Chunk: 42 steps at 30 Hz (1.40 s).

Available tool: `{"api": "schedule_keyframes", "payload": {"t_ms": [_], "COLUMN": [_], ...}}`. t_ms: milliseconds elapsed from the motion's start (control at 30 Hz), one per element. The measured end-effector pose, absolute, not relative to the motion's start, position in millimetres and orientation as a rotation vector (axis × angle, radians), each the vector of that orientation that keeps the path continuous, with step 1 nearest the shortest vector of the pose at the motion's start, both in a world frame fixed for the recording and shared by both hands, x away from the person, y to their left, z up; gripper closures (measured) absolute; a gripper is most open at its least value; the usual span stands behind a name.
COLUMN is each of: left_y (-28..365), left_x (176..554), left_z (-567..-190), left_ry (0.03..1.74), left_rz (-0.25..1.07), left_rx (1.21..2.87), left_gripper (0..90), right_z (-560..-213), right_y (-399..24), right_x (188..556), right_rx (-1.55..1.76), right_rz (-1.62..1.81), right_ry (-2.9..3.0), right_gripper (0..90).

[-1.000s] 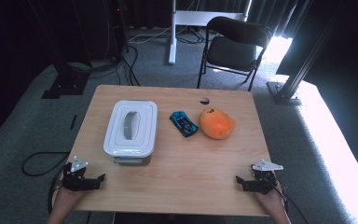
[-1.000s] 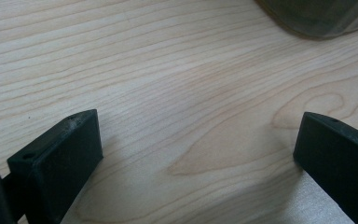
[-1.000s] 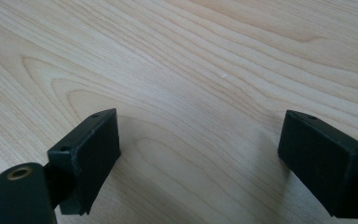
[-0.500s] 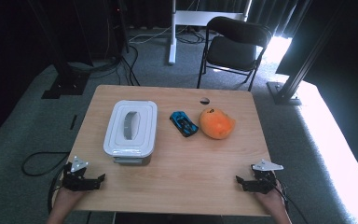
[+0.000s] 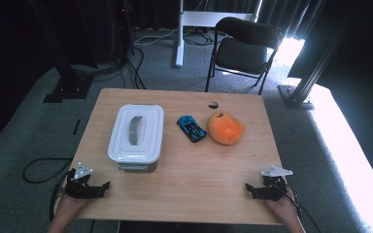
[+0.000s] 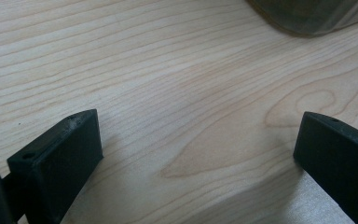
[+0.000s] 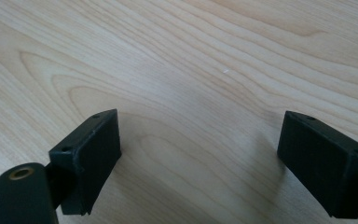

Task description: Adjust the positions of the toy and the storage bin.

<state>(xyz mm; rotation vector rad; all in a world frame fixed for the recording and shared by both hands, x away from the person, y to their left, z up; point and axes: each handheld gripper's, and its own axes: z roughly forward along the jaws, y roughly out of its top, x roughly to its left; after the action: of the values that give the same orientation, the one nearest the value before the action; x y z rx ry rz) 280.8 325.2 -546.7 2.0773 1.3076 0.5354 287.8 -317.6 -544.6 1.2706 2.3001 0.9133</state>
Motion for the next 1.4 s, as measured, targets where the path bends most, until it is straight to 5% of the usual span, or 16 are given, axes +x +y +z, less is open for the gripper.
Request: {"api": "schedule_keyframes", "payload": {"t_ms": [1400], "left_y": [324.4], "left_x": [281.0], "left_z": [-546.9], "left_ry": [1.288], "left_rz": [0.529], "left_rx": [2.085], "left_gripper": [1.3], "right_z": [-475.7], "right_y": [-309.9], "right_x": [361.6], "right_rx": [1.296], "right_rz": [1.093], "right_ry": [2.165], "right_gripper": [12.9]}}
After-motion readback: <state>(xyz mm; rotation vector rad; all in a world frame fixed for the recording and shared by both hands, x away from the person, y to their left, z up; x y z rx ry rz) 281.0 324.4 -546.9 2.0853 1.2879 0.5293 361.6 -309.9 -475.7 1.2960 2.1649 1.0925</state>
